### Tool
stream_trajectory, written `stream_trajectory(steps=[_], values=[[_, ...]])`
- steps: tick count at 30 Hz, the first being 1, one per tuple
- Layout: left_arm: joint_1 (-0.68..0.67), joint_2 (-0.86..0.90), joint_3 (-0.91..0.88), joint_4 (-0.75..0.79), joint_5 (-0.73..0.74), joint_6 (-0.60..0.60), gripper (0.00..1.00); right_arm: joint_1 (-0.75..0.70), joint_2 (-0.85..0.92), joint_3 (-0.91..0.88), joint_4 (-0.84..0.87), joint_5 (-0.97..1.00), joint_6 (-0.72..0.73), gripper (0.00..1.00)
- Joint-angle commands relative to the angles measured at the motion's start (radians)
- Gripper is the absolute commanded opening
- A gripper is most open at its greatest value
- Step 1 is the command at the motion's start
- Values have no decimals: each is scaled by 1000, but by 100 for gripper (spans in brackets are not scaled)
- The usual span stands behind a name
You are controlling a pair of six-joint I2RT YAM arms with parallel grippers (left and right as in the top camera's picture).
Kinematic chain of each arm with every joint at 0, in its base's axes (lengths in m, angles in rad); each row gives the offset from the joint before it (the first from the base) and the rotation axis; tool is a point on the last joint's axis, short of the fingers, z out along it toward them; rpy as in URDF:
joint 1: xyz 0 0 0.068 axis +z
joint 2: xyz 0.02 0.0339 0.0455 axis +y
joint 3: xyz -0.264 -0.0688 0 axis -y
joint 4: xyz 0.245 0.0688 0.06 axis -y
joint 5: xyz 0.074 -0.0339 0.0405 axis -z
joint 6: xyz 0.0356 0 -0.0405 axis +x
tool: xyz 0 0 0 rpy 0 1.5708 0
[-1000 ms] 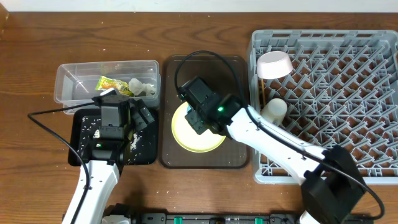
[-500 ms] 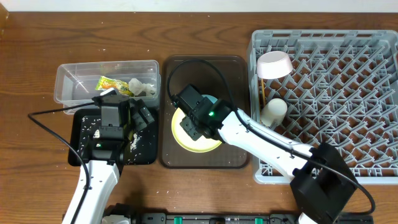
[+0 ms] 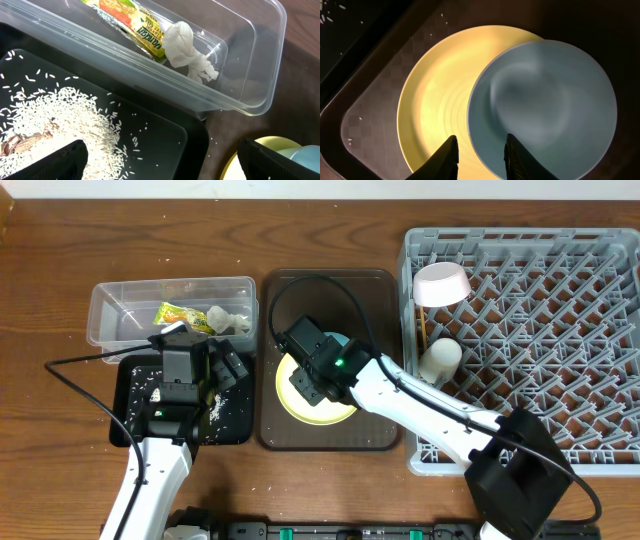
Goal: Sort waste into correct bins and load items into the dishwasher rack
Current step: 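Lower the right gripper and grip the rim of the light-blue bowl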
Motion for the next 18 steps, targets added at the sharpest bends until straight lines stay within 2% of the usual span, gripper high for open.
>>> stream_trajectory(steps=[1,10,18], values=[[4,2,15,3,-20,6,98,5,42,5,-1,16,-9,31],[4,2,15,3,-20,6,98,5,101,5,0,21,-10,35],[4,2,15,3,-20,6,98,5,138,4,-2,21,-9,35]])
